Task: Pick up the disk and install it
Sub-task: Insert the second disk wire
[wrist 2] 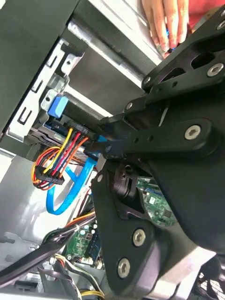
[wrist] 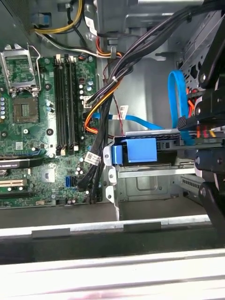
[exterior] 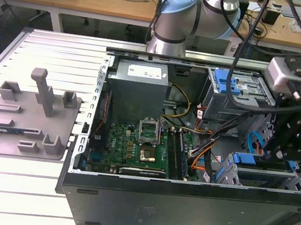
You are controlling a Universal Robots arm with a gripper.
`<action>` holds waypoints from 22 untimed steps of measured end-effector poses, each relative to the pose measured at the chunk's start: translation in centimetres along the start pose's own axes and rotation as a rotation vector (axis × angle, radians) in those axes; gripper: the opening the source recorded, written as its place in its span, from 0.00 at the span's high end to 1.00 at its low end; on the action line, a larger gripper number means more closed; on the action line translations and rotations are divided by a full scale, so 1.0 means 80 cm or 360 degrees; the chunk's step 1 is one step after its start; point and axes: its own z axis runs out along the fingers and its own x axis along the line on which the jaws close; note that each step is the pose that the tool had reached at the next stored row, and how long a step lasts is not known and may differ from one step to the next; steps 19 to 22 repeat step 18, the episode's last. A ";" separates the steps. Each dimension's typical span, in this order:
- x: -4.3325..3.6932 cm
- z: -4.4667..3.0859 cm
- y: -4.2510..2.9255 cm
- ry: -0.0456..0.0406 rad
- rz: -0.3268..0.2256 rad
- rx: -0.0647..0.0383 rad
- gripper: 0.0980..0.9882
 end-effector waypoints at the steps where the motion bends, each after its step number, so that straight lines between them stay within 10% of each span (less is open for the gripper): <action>1: 0.000 -0.0048 0.0000 0.0000 0.0000 0.0000 0.78; 7: 0.000 -0.0410 -0.0003 0.0007 0.0000 0.0000 0.79; 9: -0.001 -0.0413 -0.0003 0.0010 0.0000 0.0001 0.99; 22: -0.001 -0.0413 -0.0003 0.0010 0.0000 0.0001 0.99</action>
